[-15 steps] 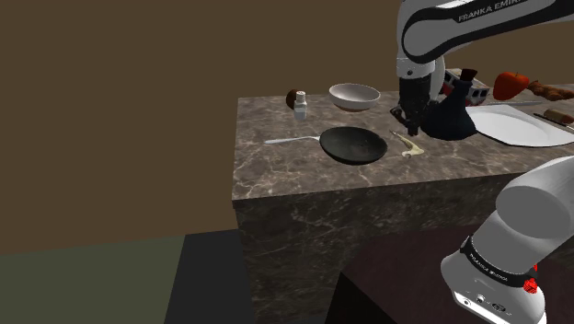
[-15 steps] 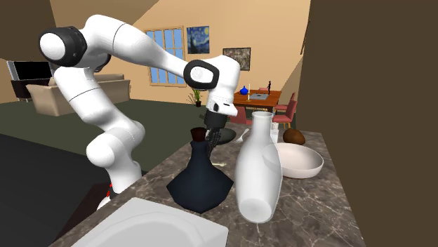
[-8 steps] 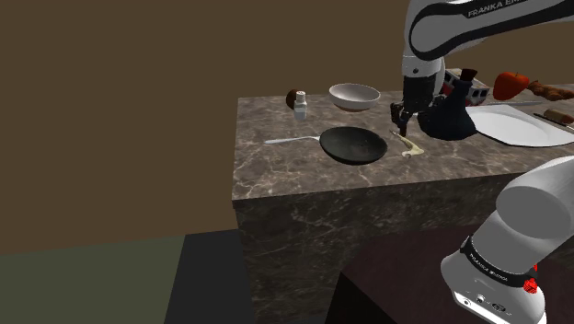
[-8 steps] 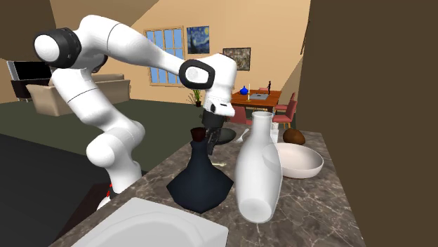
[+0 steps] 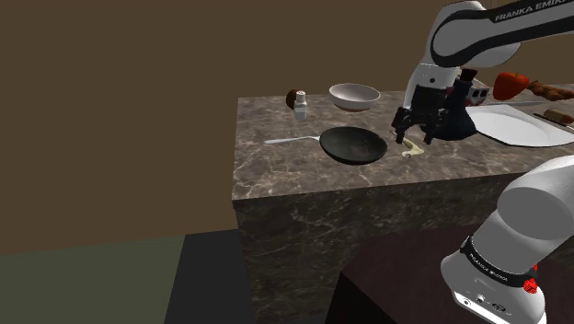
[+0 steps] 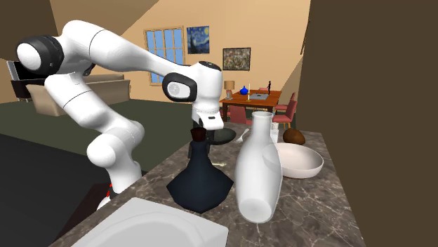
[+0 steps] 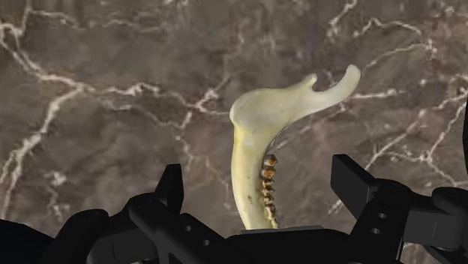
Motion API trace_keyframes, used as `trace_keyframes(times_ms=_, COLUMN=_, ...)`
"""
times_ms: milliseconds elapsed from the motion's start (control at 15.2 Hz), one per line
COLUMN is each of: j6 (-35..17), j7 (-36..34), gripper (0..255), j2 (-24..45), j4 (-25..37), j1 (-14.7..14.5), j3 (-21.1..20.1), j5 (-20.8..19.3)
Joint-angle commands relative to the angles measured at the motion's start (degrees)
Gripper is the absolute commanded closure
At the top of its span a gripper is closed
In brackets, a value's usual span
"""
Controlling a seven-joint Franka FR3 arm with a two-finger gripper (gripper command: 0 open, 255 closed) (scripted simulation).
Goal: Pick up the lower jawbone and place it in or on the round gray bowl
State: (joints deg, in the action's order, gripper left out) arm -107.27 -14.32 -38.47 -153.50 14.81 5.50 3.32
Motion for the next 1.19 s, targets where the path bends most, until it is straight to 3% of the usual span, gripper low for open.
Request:
trace_keyframes(times_ms=0, j6=-1.31, j7=0.12, gripper=0, j2=0.16, j4=-1.09, j1=-0.03, j3=0.04, j5=0.07)
trace_keyframes(times_ms=528, j6=-1.29, j7=0.12, gripper=0, j2=0.16, j4=-1.08, j1=-0.02, j3=0.04, j5=0.07)
trace_keyframes(times_ms=594, j6=-1.29, j7=0.12, gripper=255, j2=0.16, j4=-1.08, j1=-0.02, j3=0.04, j5=0.07)
trace_keyframes(times_ms=1122, j6=-1.36, j7=0.39, gripper=255, j2=0.62, j4=-0.7, j1=0.08, j3=0.26, j5=-0.06)
